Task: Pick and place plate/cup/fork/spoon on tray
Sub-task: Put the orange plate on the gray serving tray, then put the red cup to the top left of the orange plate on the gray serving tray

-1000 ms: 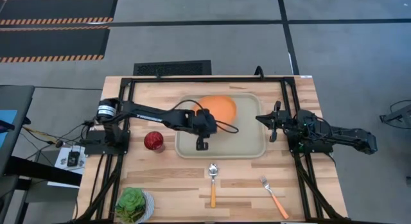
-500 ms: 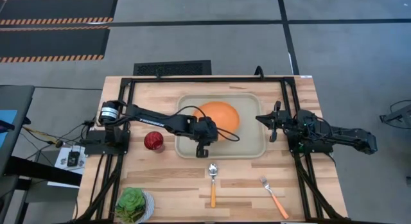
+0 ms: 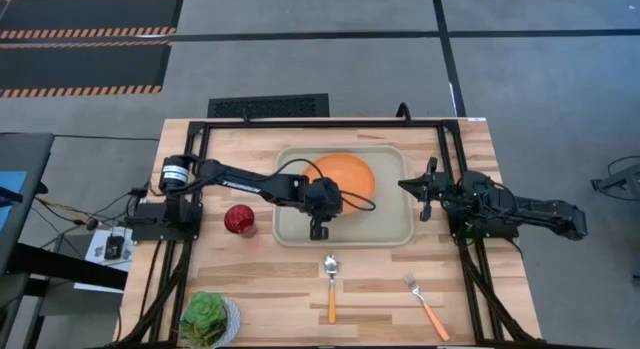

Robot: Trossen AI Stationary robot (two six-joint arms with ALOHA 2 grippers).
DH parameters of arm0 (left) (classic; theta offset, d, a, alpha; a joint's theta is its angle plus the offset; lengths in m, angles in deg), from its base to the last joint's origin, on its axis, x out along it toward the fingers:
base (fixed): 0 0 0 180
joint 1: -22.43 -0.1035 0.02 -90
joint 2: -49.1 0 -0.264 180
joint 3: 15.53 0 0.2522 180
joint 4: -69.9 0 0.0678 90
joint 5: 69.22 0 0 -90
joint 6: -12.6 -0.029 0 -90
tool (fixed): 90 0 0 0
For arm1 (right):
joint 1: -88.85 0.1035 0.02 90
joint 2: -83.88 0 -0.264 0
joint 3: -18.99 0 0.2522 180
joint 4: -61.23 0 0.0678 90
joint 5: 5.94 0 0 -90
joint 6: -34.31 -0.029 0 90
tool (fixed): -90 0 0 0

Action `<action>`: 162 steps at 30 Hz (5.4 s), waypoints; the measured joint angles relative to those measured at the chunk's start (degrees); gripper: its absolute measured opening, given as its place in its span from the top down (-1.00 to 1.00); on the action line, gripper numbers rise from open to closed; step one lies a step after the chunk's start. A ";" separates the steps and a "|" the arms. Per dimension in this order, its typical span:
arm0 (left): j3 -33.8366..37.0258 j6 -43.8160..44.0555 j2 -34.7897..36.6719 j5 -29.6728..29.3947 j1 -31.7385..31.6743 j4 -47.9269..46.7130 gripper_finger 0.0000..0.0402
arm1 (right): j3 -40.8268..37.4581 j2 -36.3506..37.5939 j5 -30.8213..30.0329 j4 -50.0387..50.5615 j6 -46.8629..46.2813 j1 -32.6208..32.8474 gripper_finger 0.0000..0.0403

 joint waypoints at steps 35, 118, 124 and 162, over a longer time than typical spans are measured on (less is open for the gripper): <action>1.44 1.97 6.57 0.66 1.75 -0.89 0.47 | 4.30 -3.20 -13.16 10.55 -11.56 -0.03 0.94; 50.38 6.88 62.05 -6.48 -20.52 18.24 1.00 | 75.22 -107.54 1.66 32.23 -18.44 -24.40 0.96; 49.93 6.94 62.94 -2.43 -19.32 17.13 1.00 | 74.78 -103.26 1.79 31.60 -12.42 -24.20 0.96; 15.15 48.01 34.76 -17.66 22.95 -47.22 0.35 | 33.11 -68.17 -1.61 -10.97 -6.33 -6.82 0.97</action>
